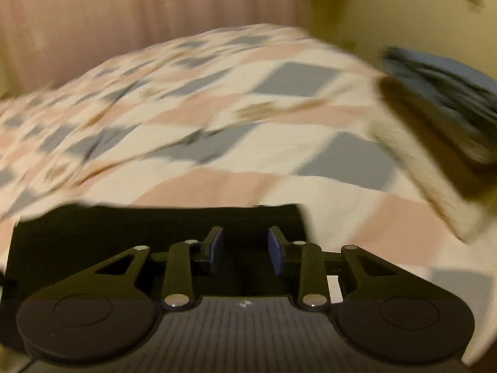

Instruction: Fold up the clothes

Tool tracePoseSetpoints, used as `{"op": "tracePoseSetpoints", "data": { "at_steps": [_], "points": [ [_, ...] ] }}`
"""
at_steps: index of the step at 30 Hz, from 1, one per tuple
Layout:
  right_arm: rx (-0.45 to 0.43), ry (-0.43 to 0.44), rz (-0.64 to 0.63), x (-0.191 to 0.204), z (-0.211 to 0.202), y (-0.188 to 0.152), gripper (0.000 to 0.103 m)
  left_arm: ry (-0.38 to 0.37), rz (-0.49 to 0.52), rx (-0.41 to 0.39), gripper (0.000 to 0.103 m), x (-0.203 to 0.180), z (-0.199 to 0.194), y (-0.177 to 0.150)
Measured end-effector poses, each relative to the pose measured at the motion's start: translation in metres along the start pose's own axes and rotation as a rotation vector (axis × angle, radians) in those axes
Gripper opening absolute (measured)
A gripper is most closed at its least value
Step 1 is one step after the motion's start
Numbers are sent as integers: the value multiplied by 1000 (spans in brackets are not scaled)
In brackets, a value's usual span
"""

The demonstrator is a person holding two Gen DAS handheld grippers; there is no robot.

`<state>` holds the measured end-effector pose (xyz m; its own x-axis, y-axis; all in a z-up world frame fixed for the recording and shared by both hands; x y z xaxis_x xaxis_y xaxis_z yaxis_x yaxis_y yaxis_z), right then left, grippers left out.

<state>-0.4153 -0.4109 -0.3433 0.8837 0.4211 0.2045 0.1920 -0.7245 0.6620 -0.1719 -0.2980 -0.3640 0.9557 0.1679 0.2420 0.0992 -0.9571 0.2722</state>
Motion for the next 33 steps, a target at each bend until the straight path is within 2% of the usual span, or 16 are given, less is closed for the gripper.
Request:
{"op": "tracePoseSetpoints", "data": {
  "at_steps": [2, 4, 5, 9, 12, 14, 16, 17, 18, 20, 21, 23, 25, 29, 31, 33],
  "points": [
    [16, -6, 26, -12, 27, 1, 32, 6, 16, -14, 35, -5, 4, 5],
    [48, -5, 111, -33, 47, 3, 37, 16, 24, -20, 35, -5, 7, 6],
    [60, 8, 152, -42, 53, 5, 38, 22, 26, -19, 35, 10, 5, 14],
    [4, 55, 253, -51, 26, 12, 38, 27, 12, -49, 35, 27, -2, 26],
    [-52, 20, 322, -55, -7, 1, 41, 19, 20, -80, 35, 37, -12, 32],
    [-75, -4, 332, -53, -25, -7, 30, 8, 39, -96, 35, 41, -15, 36],
    [-39, 40, 250, -34, -27, -17, 15, -23, 75, -110, 35, 43, -10, 42],
    [0, 34, 215, -26, -21, -23, 12, -30, 99, -109, 35, 42, -7, 43],
    [54, -11, 193, -21, -11, -30, 12, -36, 128, -102, 35, 42, 5, 49],
    [123, -97, 251, -26, 5, -40, 0, -49, 195, -92, 29, 41, 30, 59],
    [149, -137, 282, -28, 11, -44, 0, -53, 239, -91, 21, 41, 36, 61],
    [79, -171, 332, -21, -3, -39, 10, -70, 349, -113, 13, 43, 45, 67],
    [24, -248, 321, 5, -23, -38, 29, -94, 445, -161, 12, 52, 50, 71],
    [-41, -366, 283, 74, -58, -48, 37, -92, 601, -269, 12, 83, 42, 79],
    [-41, -381, 229, 130, -63, -60, 41, -52, 766, -384, 13, 95, 36, 69],
    [1, -347, 122, 196, -50, -77, 50, -9, 1006, -537, 16, 101, 33, 44]
  ]
}}
Point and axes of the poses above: each gripper's, at about its wrist camera, not at the fingertips, and z roughly the way its jaws point, x to its left, y to its top, the point moved 1 cm from there along z, roughly the way its jaws point, and after that the axes turned 9 degrees about y, right-handed, at the moved point
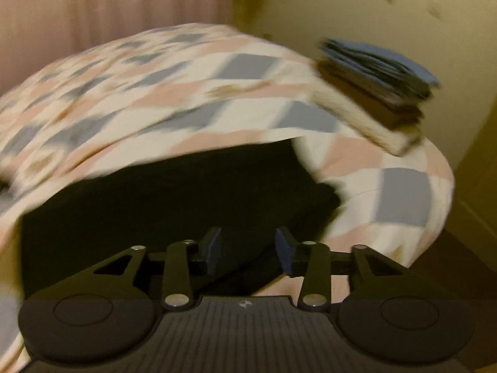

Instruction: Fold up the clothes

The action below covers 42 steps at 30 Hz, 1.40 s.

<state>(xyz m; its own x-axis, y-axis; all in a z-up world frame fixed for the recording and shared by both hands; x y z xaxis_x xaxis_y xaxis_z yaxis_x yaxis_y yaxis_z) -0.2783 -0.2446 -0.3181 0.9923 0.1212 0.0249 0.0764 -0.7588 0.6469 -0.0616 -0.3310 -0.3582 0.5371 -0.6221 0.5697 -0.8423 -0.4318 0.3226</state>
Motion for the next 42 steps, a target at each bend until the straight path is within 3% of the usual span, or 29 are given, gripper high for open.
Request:
{"op": "tracePoseSetpoints", "data": {
  "at_steps": [3, 6, 9, 13, 17, 20, 21, 22, 23, 25, 29, 32, 36, 39, 42],
  "points": [
    [63, 69, -208, 98, -8, -40, 54, -5, 366, -178, 33, -33, -18, -33],
    [110, 133, -436, 187, -14, -78, 57, 10, 700, -340, 38, -66, -27, -70],
    [90, 74, -671, 238, -8, -106, 71, 73, 967, -485, 42, -89, -19, -102],
    [149, -60, -781, 256, 23, -125, 64, 206, 1183, -634, 44, -99, 12, -124],
    [160, -154, -832, 259, 46, -131, 63, 310, 1338, -729, 44, -100, 44, -136],
    [176, -218, -871, 258, 62, -130, 47, 349, 1398, -773, 39, -105, 56, -138],
    [186, -220, -865, 255, 66, -128, 36, 351, 1405, -776, 33, -98, 64, -139],
    [196, -222, -860, 251, 70, -127, 33, 347, 1406, -771, 24, -94, 68, -139],
    [205, -220, -851, 248, 73, -125, 31, 337, 1401, -763, 21, -94, 68, -138],
    [202, -173, -792, 240, 66, -112, 16, 294, 1347, -723, 16, -89, 61, -130],
    [195, -42, -581, 202, 40, -69, 14, 148, 1165, -618, 14, -73, 24, -83],
    [168, 130, -369, 159, 11, -34, 14, 63, 1010, -552, 14, -42, -4, -37],
    [144, 379, 7, 64, -15, 18, 14, -5, 822, -510, 14, -6, -32, 36],
    [132, 470, 201, -13, -18, 47, 14, -45, 687, -489, 15, 8, -36, 101],
    [131, 467, 293, -92, -1, 64, 14, -69, 565, -465, 18, 2, -19, 175]
  ]
}}
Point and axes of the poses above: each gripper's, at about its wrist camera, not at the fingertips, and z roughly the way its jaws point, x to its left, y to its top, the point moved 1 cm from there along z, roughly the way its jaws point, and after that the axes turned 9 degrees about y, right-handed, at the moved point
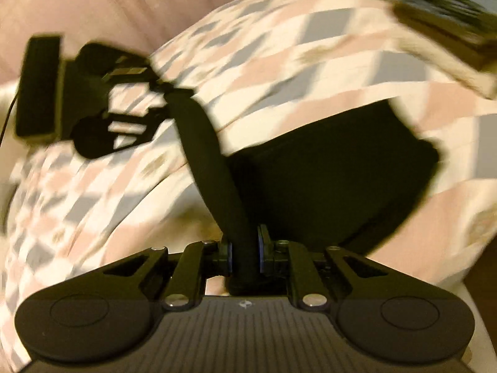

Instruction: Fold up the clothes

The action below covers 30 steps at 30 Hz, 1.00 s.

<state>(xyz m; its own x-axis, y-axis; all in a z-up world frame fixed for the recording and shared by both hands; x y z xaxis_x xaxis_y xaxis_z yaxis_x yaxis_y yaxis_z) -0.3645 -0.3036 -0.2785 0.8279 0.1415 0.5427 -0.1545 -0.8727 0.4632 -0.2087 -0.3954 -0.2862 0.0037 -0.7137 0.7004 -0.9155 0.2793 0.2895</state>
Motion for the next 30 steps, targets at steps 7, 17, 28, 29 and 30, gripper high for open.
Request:
{"op": "tracePoseSetpoints", "data": {
  "at_steps": [7, 17, 28, 29, 30],
  "points": [
    [135, 35, 266, -179, 24, 40, 13, 41, -508, 225, 30, 47, 123, 76],
    [185, 138, -14, -168, 2, 107, 12, 125, -1082, 560, 30, 9, 79, 52],
    [135, 34, -33, -210, -1, 113, 12, 111, -1174, 618, 29, -27, 75, 72],
    [131, 25, -41, -210, -1, 115, 12, 109, -1182, 616, 29, -28, 78, 73],
    [153, 18, -32, -215, 5, 114, 12, 107, -1189, 622, 29, -29, 80, 73]
  ]
}}
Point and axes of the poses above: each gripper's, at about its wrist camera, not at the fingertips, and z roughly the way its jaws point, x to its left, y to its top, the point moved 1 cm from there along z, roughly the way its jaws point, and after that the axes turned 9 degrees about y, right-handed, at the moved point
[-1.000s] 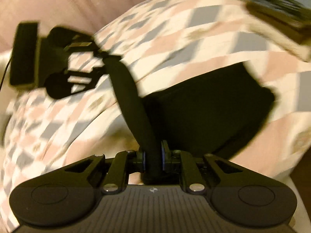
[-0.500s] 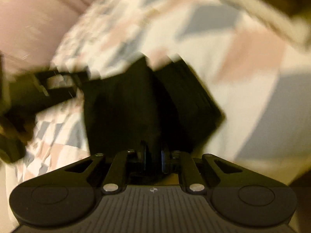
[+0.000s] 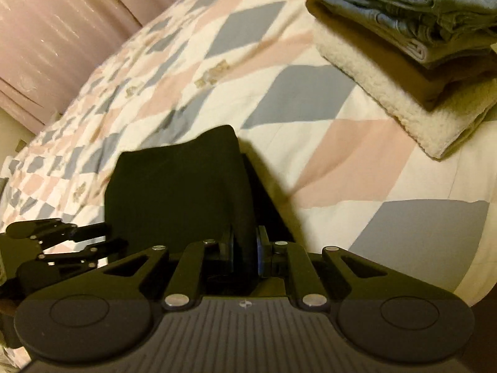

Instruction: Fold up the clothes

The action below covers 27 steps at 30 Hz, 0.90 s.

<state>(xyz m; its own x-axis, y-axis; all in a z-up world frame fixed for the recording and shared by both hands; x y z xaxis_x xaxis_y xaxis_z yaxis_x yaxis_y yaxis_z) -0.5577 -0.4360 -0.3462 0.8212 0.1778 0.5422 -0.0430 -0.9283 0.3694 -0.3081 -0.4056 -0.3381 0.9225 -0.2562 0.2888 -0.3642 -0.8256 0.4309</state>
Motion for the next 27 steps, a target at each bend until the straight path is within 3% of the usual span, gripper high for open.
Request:
{"op": "tracePoseSetpoints", "data": {
  "at_steps": [5, 9, 13, 15, 17, 18, 22, 23, 25, 27],
  "points": [
    [67, -10, 65, -31, 46, -3, 14, 21, -14, 25, 30, -3, 11, -1],
    [118, -29, 84, -34, 60, 3, 42, 51, -39, -21, 30, 8, 8, 7],
    [156, -37, 65, -34, 59, -2, 41, 80, -113, -45, 30, 29, 21, 23],
    [170, -55, 74, -36, 57, -3, 44, 75, -129, -19, 30, 32, 40, 29],
    [145, -98, 45, -30, 50, 1, 45, 68, -144, 10, 30, 35, 60, 34],
    [113, -123, -1, -21, 42, 4, 52, 72, -138, 24, 30, 33, 69, 36],
    [-36, -160, -213, 18, 15, 6, 53, 69, -113, -1, 27, 29, 74, 39],
    [-48, -133, -256, 25, 14, 0, 49, 65, -107, -13, 27, 27, 73, 39],
    [25, -121, -296, 27, 33, -14, 16, 56, -98, -23, 26, 26, 76, 37],
    [97, -158, -305, 21, 54, -27, 0, 44, -77, -27, 26, 24, 82, 35]
  ]
}}
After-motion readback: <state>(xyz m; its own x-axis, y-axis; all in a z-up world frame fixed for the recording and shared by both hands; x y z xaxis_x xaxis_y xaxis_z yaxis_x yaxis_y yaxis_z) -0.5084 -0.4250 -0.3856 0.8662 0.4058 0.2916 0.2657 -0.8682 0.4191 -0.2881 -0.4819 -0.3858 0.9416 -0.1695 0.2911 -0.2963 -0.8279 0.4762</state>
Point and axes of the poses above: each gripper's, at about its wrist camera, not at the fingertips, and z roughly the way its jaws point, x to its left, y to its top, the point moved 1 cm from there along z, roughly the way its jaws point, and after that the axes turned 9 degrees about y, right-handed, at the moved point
